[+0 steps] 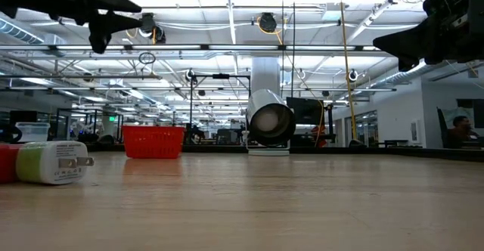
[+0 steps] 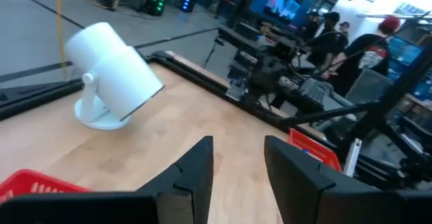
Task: Pick & Place Office items
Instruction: Put the green charger adapter into the top red bin
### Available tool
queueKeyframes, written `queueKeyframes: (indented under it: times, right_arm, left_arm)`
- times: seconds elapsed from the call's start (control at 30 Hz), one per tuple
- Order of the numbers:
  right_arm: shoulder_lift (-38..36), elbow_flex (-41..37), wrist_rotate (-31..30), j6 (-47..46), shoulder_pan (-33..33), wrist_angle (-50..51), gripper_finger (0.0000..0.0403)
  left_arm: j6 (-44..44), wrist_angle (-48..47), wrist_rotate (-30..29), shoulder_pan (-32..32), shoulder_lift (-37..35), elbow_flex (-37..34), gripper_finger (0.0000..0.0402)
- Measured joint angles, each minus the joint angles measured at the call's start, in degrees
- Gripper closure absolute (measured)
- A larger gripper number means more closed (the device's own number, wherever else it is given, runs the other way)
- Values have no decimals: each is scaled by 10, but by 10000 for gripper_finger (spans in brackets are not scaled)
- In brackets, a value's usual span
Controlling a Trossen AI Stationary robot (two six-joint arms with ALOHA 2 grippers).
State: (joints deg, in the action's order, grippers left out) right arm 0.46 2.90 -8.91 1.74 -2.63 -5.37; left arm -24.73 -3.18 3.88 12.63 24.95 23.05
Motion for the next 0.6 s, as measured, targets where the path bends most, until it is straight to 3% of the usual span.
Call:
queueKeyframes:
  times: [0.23,0.4,0.6]
  right_arm:
    - [0,0,0,0,0,0,403]
    - [0,0,0,0,0,0,403]
    - [0,0,0,0,0,0,403]
  left_arm:
    - [49,3,-11,-53,-31,0,270]
    - [80,31,-14,-143,-25,0,270]
    - [88,53,-58,-276,16,0,270]
